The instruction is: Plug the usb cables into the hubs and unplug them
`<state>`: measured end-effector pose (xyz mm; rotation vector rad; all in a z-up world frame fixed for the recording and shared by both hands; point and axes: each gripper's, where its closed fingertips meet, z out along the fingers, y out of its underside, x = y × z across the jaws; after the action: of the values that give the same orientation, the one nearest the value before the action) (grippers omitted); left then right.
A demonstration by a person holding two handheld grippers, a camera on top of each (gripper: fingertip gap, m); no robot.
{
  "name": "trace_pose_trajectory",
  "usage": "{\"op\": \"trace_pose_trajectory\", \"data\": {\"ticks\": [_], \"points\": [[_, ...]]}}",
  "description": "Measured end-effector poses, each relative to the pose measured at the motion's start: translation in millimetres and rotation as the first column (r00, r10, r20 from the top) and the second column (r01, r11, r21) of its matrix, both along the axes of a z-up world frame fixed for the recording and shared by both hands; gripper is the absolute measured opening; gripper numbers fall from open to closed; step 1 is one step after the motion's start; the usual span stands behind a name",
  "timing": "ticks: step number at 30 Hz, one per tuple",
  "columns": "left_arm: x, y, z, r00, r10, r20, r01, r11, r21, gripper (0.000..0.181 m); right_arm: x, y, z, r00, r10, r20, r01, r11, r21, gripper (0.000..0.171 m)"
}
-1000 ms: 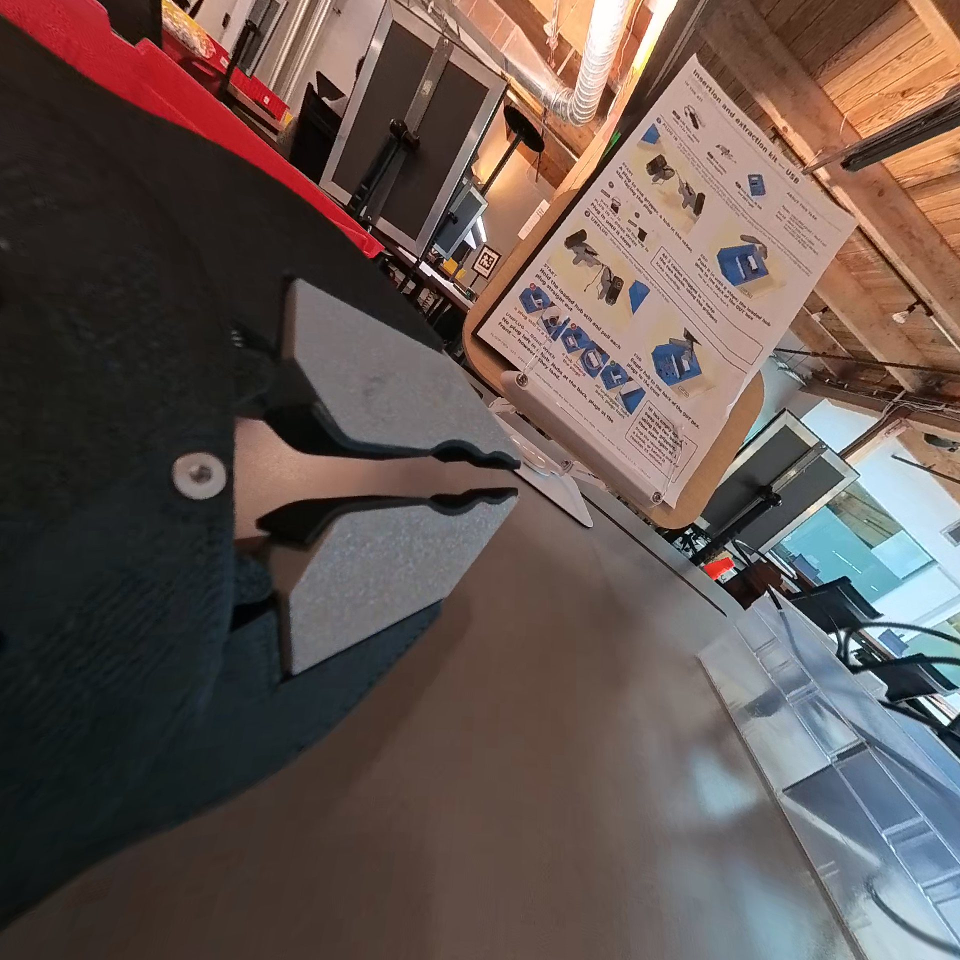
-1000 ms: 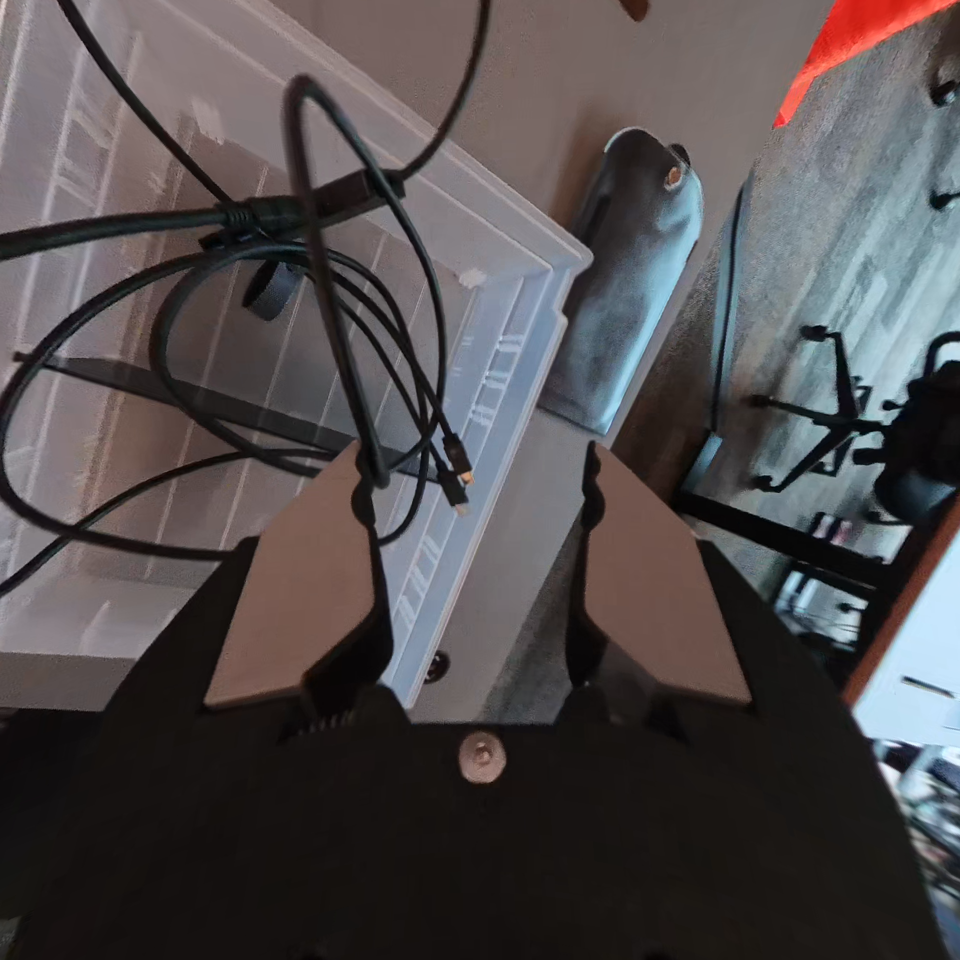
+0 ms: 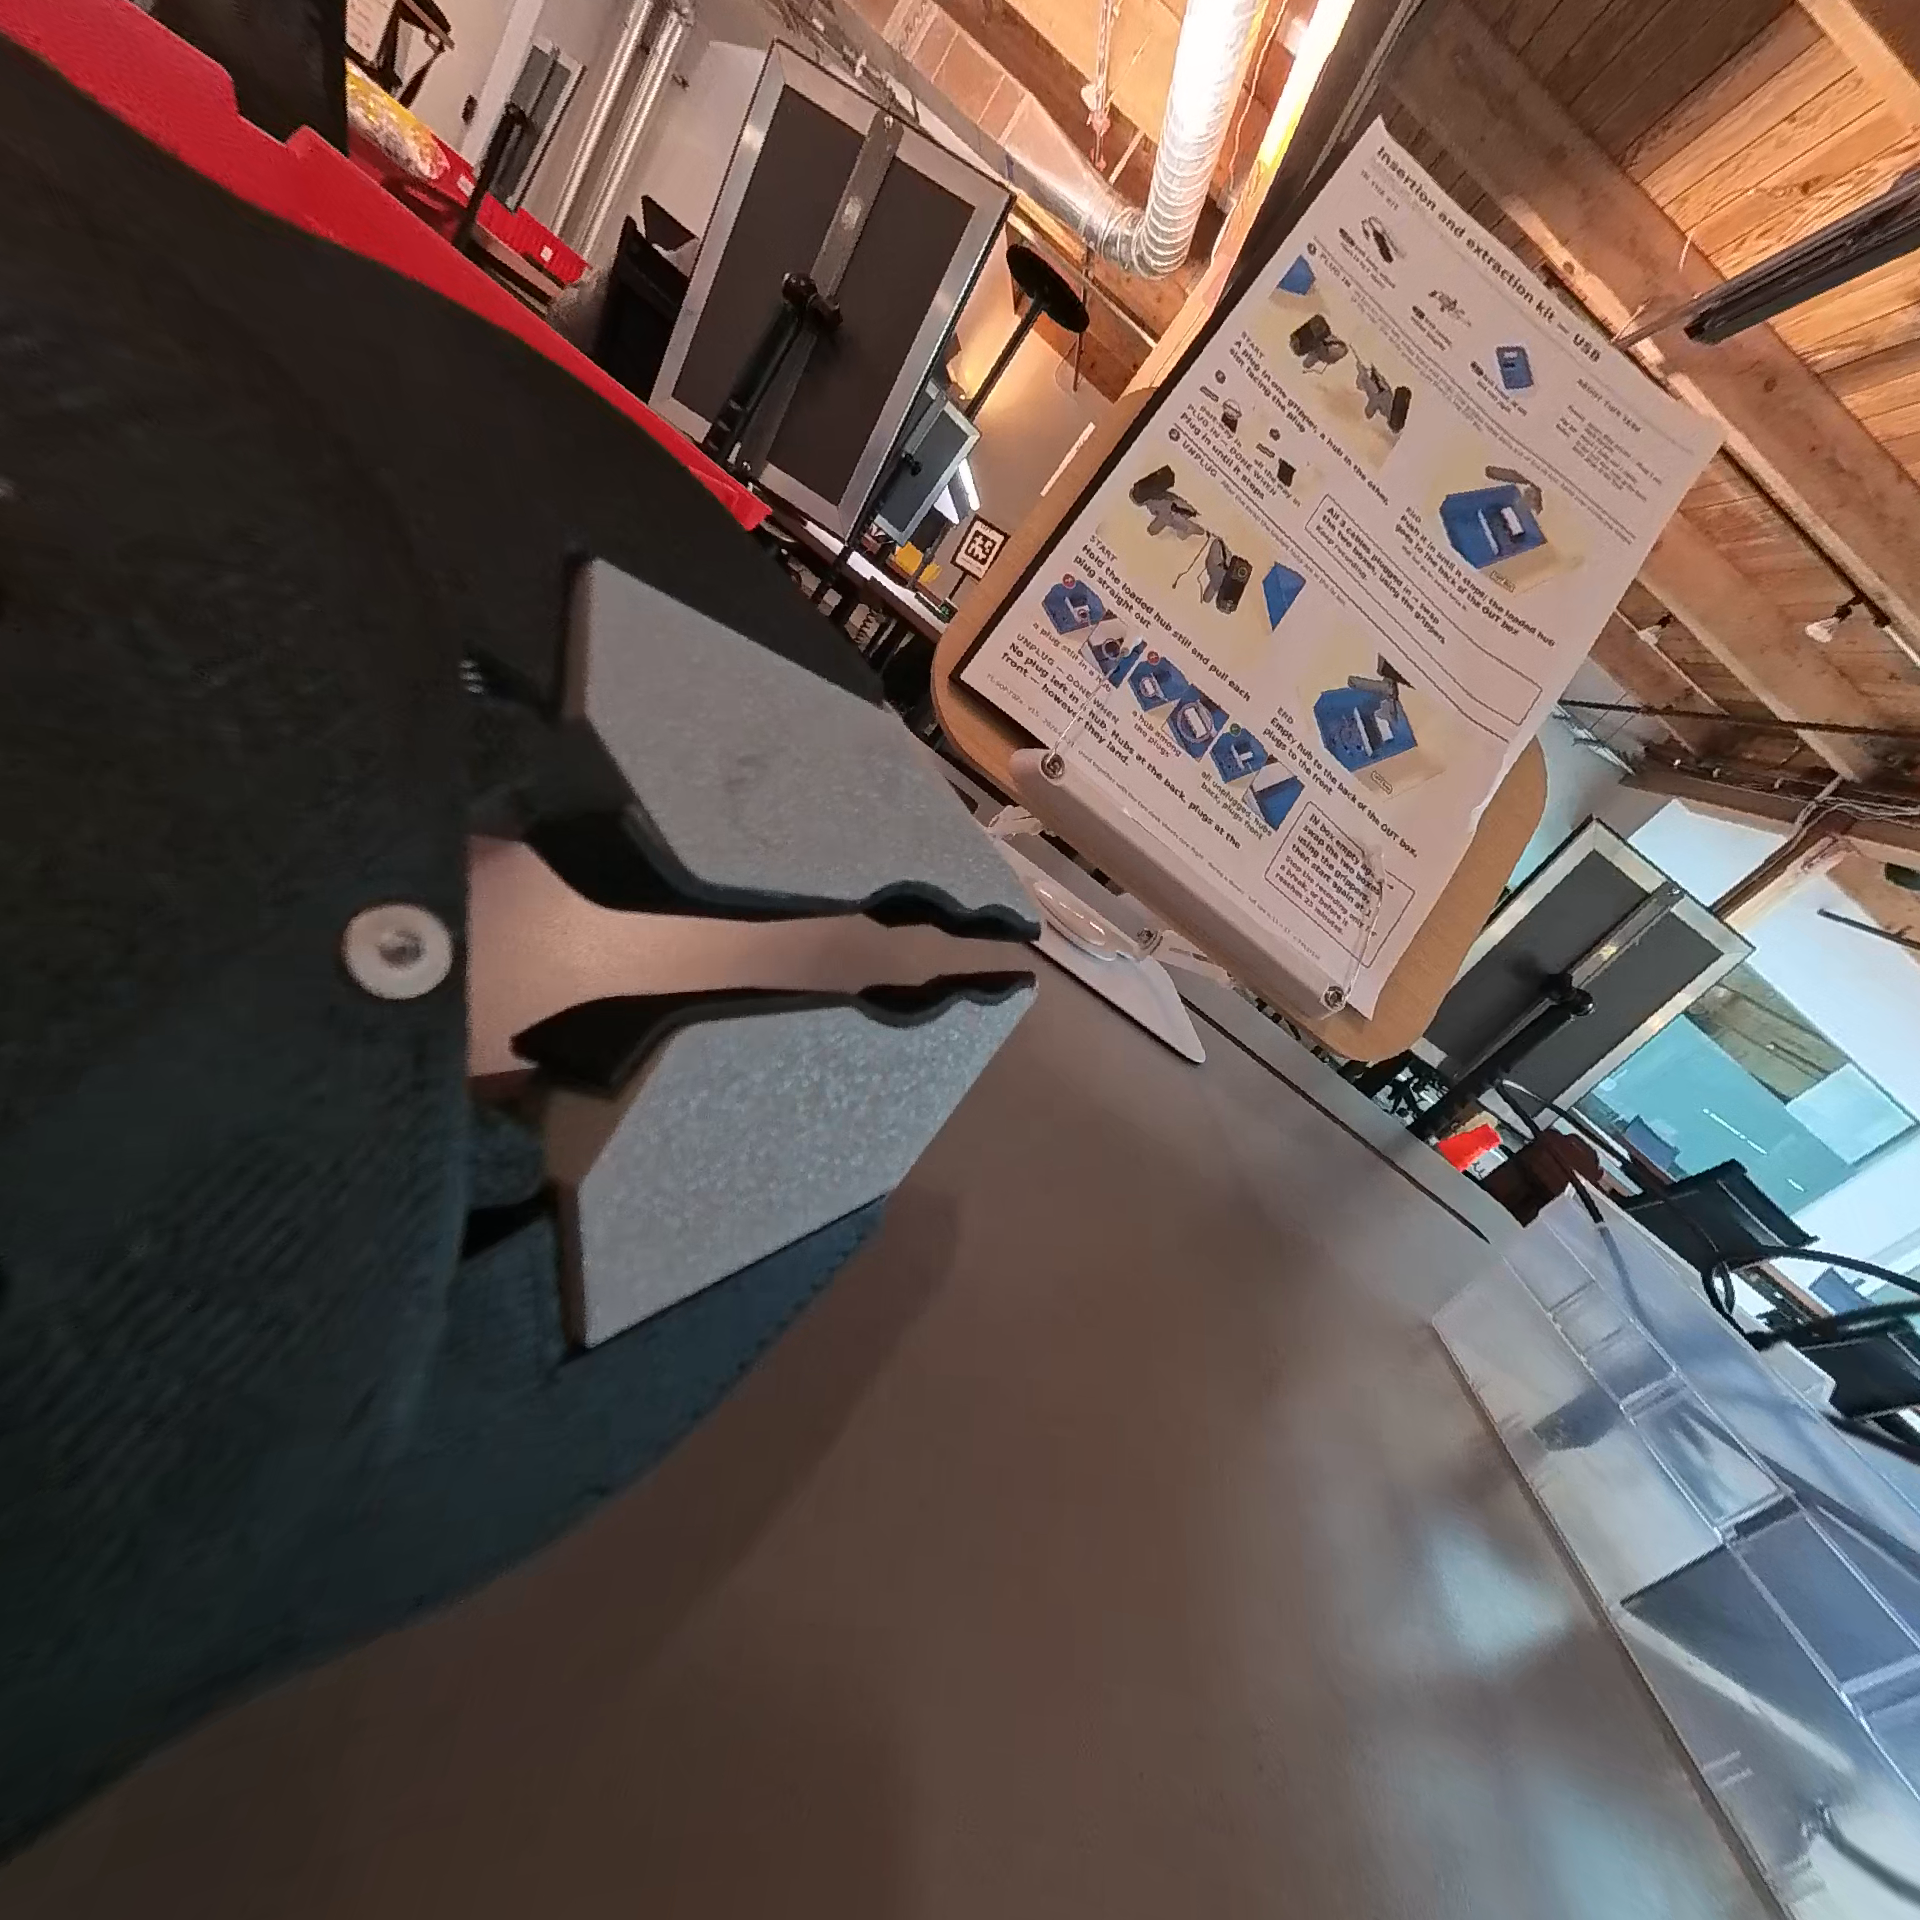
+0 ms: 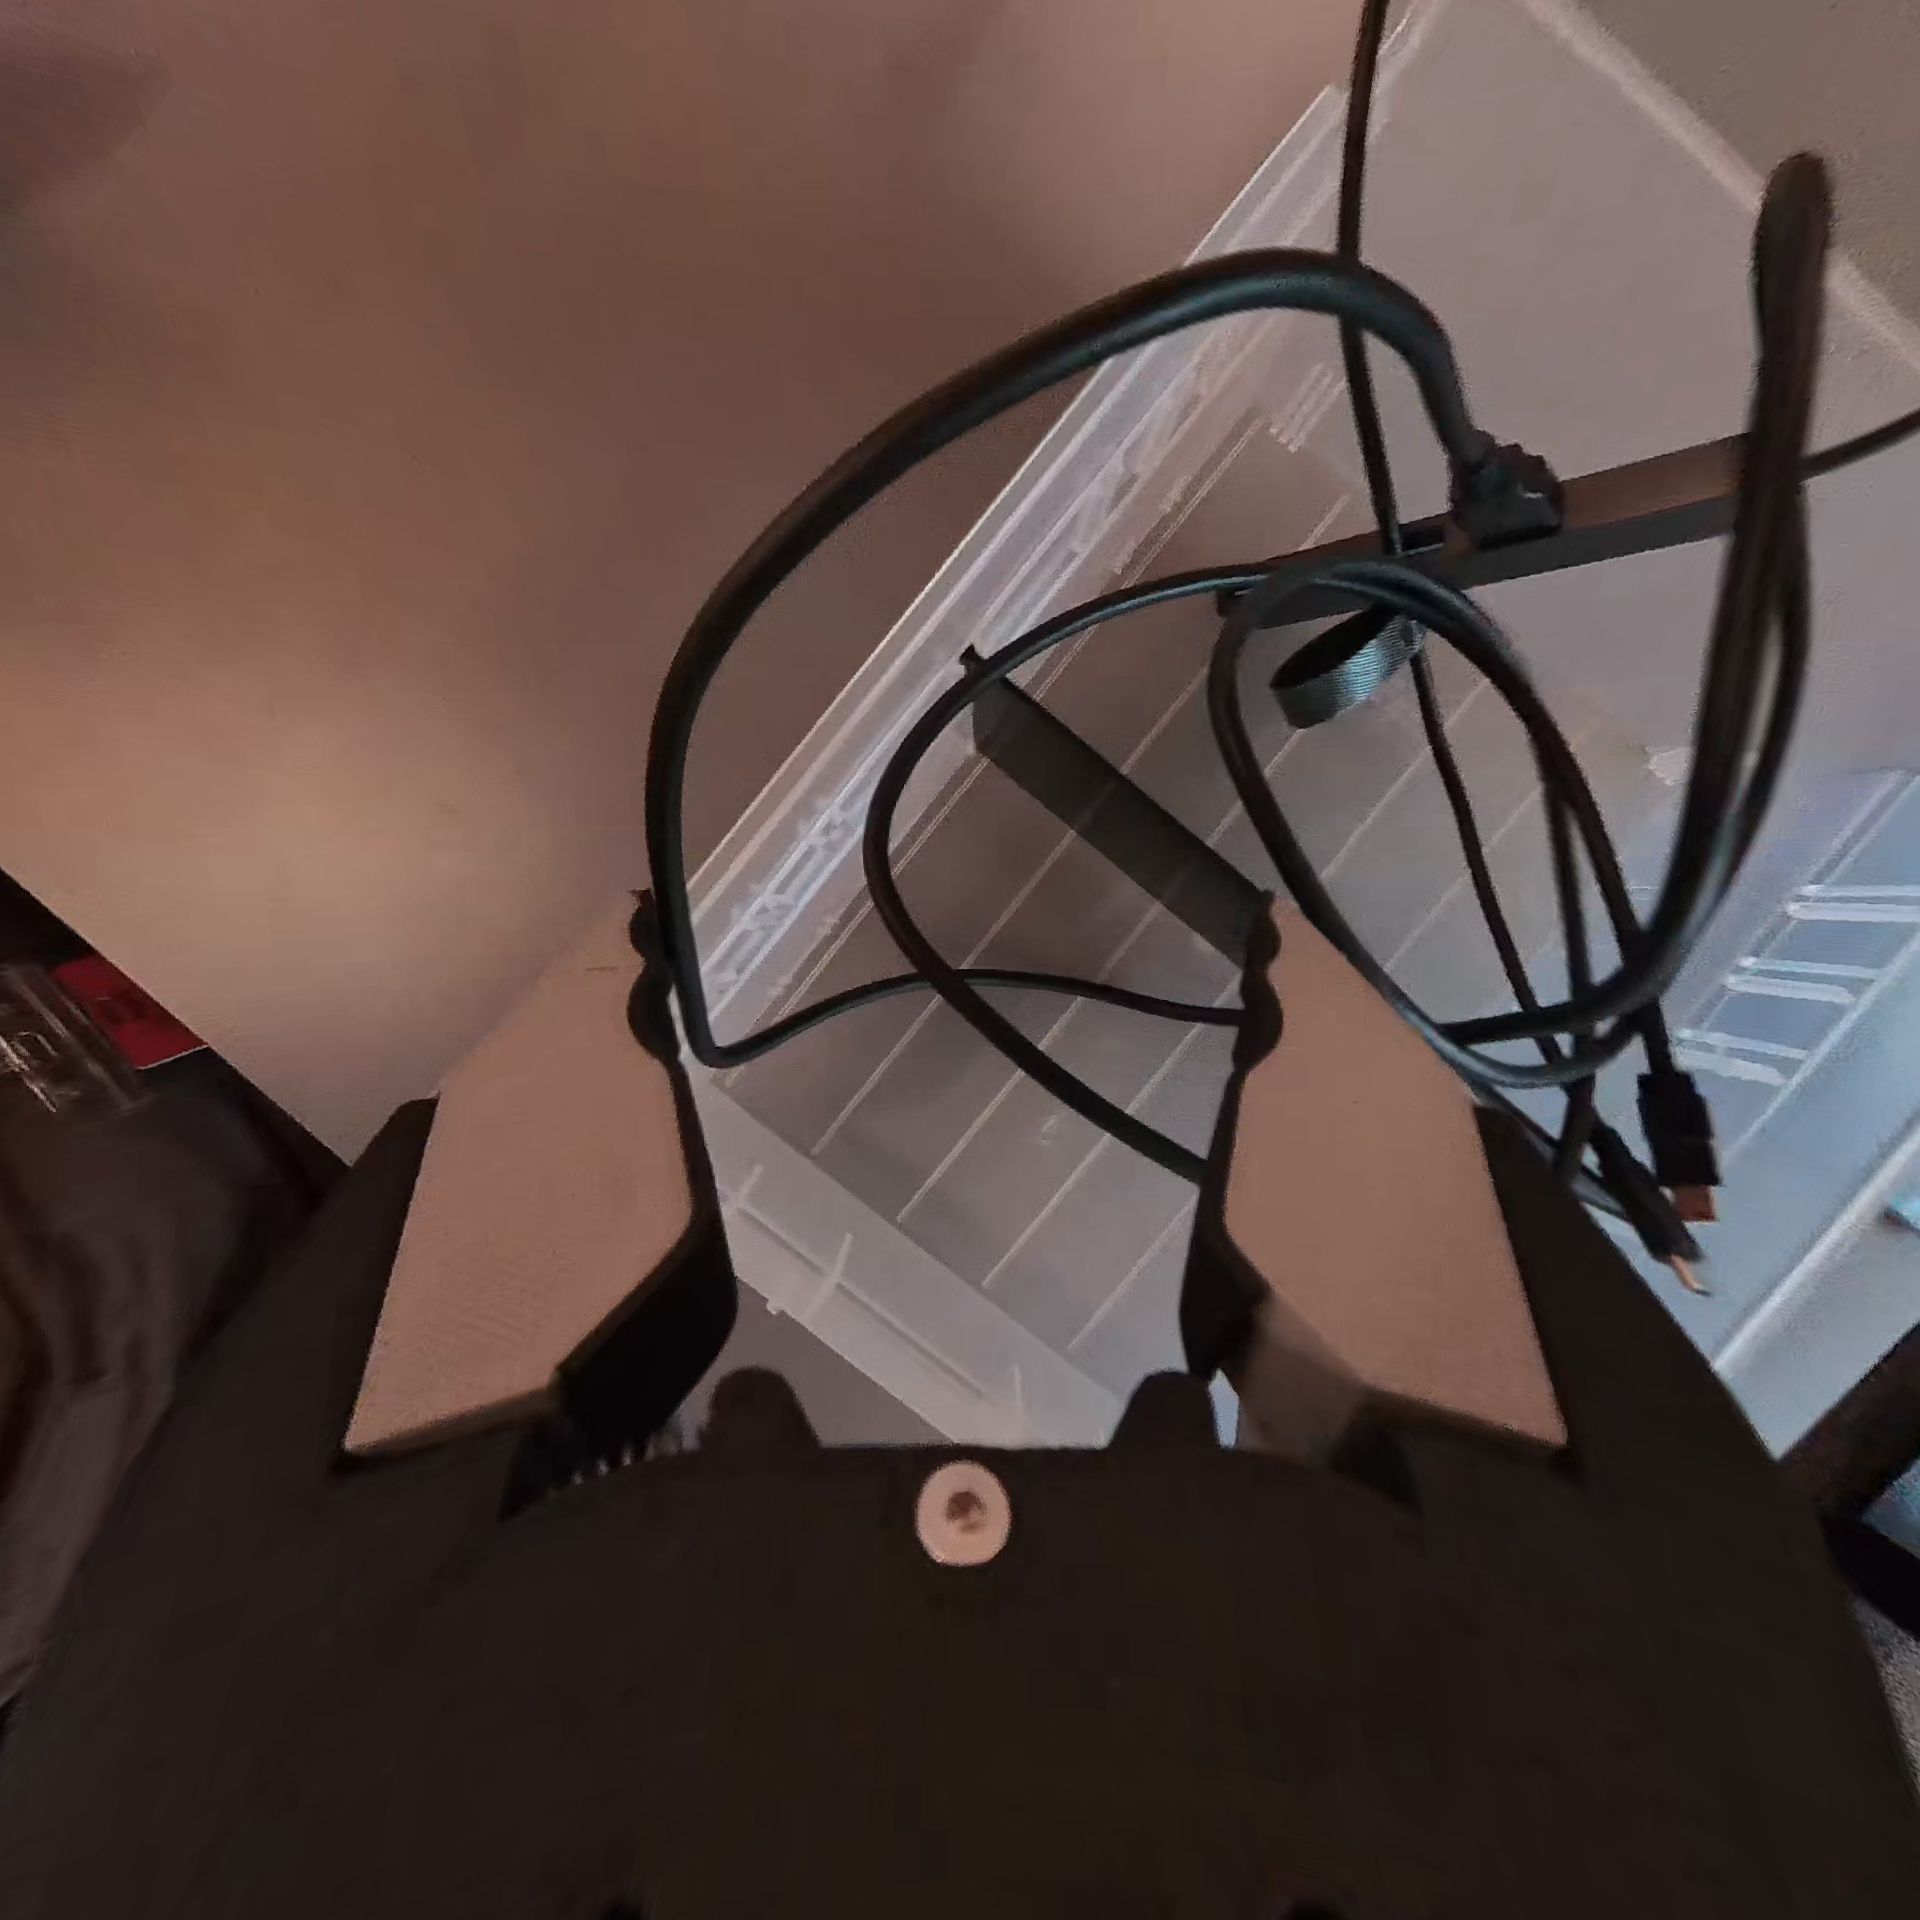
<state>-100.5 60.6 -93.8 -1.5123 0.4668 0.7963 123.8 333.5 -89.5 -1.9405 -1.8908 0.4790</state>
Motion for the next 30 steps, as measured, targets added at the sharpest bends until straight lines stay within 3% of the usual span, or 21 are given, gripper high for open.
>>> {"op": "trace_pose_trajectory", "data": {"ticks": [6,13,14,16,17,21,25,28,30], "points": [[1.4,1.0,-1.3,1.0,-0.005,-0.009,0.005,1.0,-0.008,0.003,8.8,17.3,7.3,0.999,-0.037,0.02,0.036,0.999,0.039,0.095],[1.4,1.3,-1.3,1.0,-0.001,-0.013,0.001,1.0,-0.007,0.003,24.1,38.2,-22.0,0.975,-0.055,0.214,0.011,0.979,0.201,0.092],[1.4,1.2,-1.2,1.0,0.0,-0.014,0.0,1.0,-0.007,0.004,25.5,39.3,-23.2,0.97,-0.048,0.237,-0.006,0.975,0.222,0.08],[1.5,1.4,-1.6,1.0,0.001,-0.017,-0.001,1.0,-0.009,0.003,27.4,39.4,-23.8,0.96,-0.025,0.278,-0.048,0.967,0.252,0.03],[1.5,1.5,-1.7,1.0,0.001,-0.018,-0.002,1.0,-0.01,0.003,27.9,40.9,-22.8,0.955,-0.024,0.294,-0.061,0.96,0.274,0.017],[1.8,1.7,-2.2,1.0,0.002,-0.021,-0.002,1.0,-0.012,0.003,32.3,52.6,-16.2,0.924,-0.058,0.378,-0.105,0.912,0.396,0.013],[2.4,2.0,-2.9,1.0,0.0,-0.026,0.0,1.0,-0.015,0.004,36.9,67.3,-13.3,0.871,-0.088,0.483,-0.216,0.814,0.539,0.034],[3.0,1.9,-3.1,1.0,-0.003,-0.029,0.003,1.0,-0.016,0.004,32.9,64.8,-22.1,0.846,-0.072,0.528,-0.274,0.791,0.546,0.006],[3.3,1.8,-3.0,1.0,-0.005,-0.029,0.004,1.0,-0.016,0.003,29.1,68.0,-26.7,0.838,-0.085,0.54,-0.295,0.761,0.578,0.005]]}}
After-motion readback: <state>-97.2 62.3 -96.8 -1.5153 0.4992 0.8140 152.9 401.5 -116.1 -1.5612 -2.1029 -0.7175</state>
